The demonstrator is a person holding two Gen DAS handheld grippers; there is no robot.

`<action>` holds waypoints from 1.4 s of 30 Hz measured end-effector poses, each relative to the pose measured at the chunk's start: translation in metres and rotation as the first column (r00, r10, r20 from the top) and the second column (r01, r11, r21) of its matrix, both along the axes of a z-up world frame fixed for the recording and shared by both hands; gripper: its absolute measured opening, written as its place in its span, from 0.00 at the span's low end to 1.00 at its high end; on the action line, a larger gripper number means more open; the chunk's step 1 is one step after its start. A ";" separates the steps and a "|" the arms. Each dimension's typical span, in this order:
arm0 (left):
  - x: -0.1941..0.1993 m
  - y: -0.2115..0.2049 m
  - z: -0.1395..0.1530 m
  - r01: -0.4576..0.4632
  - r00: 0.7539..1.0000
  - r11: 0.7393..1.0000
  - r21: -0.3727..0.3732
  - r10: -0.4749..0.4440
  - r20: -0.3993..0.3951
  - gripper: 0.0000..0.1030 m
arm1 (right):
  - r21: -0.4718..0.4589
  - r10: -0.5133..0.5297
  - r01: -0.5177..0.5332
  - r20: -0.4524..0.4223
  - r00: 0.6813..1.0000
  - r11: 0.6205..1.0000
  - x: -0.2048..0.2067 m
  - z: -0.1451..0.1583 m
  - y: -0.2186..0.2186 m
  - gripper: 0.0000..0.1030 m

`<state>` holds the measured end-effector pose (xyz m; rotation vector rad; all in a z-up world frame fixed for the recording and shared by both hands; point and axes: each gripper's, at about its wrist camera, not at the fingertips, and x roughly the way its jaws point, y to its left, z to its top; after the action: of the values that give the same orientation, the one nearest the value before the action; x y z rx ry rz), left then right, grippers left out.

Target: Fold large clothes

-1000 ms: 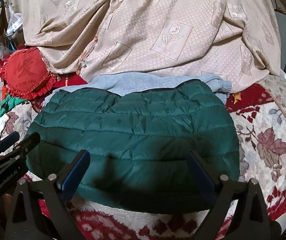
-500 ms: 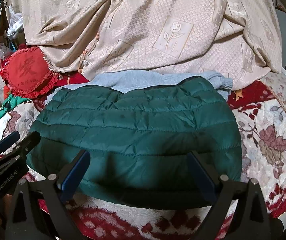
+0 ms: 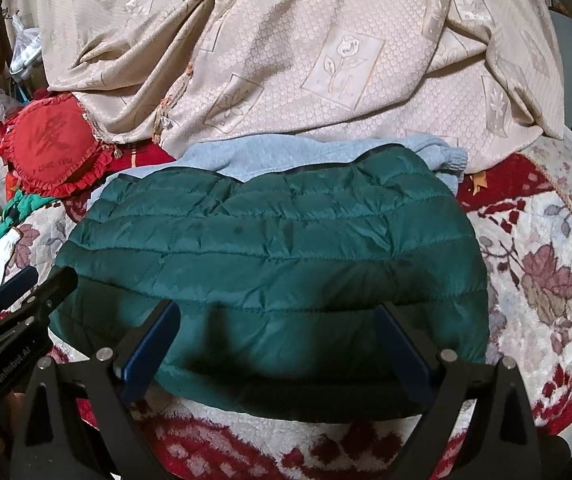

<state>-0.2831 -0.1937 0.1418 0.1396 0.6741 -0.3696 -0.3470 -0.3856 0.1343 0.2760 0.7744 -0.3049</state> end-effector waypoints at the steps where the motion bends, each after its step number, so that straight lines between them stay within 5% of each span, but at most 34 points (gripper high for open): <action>1: 0.001 -0.001 -0.001 0.000 1.000 1.000 0.000 0.000 -0.003 0.51 | 0.001 0.001 -0.001 -0.002 1.000 1.000 0.000 0.000 -0.001 0.96; 42: 0.014 0.000 -0.012 -0.004 0.999 1.000 0.000 0.004 -0.046 0.51 | 0.000 0.020 -0.020 -0.025 0.999 1.000 0.014 -0.003 -0.002 0.96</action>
<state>-0.2693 -0.1934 0.1294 0.1304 0.7197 -0.3697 -0.3328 -0.3881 0.1312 0.2645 0.8011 -0.2901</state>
